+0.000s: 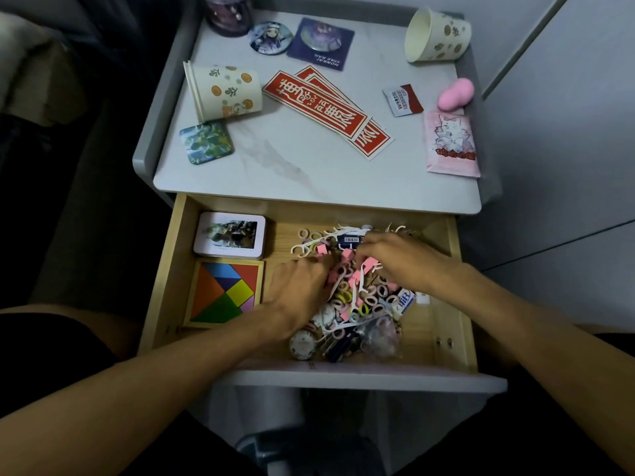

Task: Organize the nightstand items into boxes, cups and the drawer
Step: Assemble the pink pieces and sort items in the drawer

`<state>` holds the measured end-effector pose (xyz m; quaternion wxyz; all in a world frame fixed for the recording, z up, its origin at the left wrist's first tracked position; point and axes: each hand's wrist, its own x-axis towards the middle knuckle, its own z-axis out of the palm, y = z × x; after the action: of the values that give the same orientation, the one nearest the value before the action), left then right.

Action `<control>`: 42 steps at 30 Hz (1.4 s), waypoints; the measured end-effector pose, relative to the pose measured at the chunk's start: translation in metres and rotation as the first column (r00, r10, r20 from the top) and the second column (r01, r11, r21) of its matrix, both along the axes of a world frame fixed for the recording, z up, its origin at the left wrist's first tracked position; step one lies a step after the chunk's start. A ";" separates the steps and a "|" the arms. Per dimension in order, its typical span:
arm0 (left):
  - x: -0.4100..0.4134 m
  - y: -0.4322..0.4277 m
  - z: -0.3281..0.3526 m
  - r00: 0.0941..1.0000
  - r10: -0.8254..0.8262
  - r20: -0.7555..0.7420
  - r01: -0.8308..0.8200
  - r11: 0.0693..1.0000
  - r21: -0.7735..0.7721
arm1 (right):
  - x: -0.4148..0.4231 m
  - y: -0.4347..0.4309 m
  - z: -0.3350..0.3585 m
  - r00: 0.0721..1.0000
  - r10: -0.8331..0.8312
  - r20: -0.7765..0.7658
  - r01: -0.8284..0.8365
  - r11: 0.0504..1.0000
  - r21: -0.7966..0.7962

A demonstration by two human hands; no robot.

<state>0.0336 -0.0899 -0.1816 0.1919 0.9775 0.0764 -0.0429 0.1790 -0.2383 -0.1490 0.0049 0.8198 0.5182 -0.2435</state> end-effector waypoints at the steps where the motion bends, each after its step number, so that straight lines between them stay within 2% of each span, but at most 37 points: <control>1: 0.000 0.000 0.000 1.000 -0.004 0.009 0.004 1.000 -0.013 | 0.001 0.000 0.000 1.000 -0.012 -0.028 0.012 1.000 -0.014; 7: 0.008 0.003 0.010 0.994 0.096 -0.049 -0.102 0.988 -0.120 | 0.003 0.001 0.011 0.994 -0.056 -0.094 0.053 0.998 -0.026; 10: 0.015 0.006 0.021 0.978 0.138 -0.155 -0.174 0.952 -0.253 | 0.002 0.002 0.012 0.996 -0.060 -0.067 0.061 0.998 0.013; 14: 0.021 0.014 0.036 0.948 0.149 -0.281 -0.289 0.774 -0.563 | 0.003 0.002 0.014 0.996 -0.085 0.009 0.085 0.996 0.038; 19: 0.022 0.025 0.060 0.910 0.231 -0.344 -0.414 0.488 -0.768 | -0.002 0.003 0.021 0.985 -0.167 -0.033 0.170 0.979 0.113; 23: 0.018 0.030 0.070 0.901 0.253 -0.352 -0.428 0.382 -0.819 | -0.004 0.002 0.022 0.951 -0.265 -0.161 0.285 0.952 0.114; 27: 0.014 0.035 0.074 0.893 0.281 -0.351 -0.437 0.353 -0.827 | -0.005 0.003 0.023 0.897 -0.337 -0.284 0.392 0.905 0.164; 34: 0.014 0.036 0.079 0.857 0.327 -0.398 -0.474 0.195 -0.859 | -0.004 0.003 0.025 0.880 -0.370 -0.298 0.423 0.896 0.134; 42: 0.014 0.038 0.078 0.826 0.295 -0.481 -0.516 0.050 -0.855 | -0.001 0.004 0.038 0.697 -0.435 -0.571 0.593 0.797 0.117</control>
<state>0.0479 -0.0515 -0.1040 0.7581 0.5572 0.3203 -0.1105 0.1777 -0.2345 -0.1114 -0.3241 0.8273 0.2767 -0.3661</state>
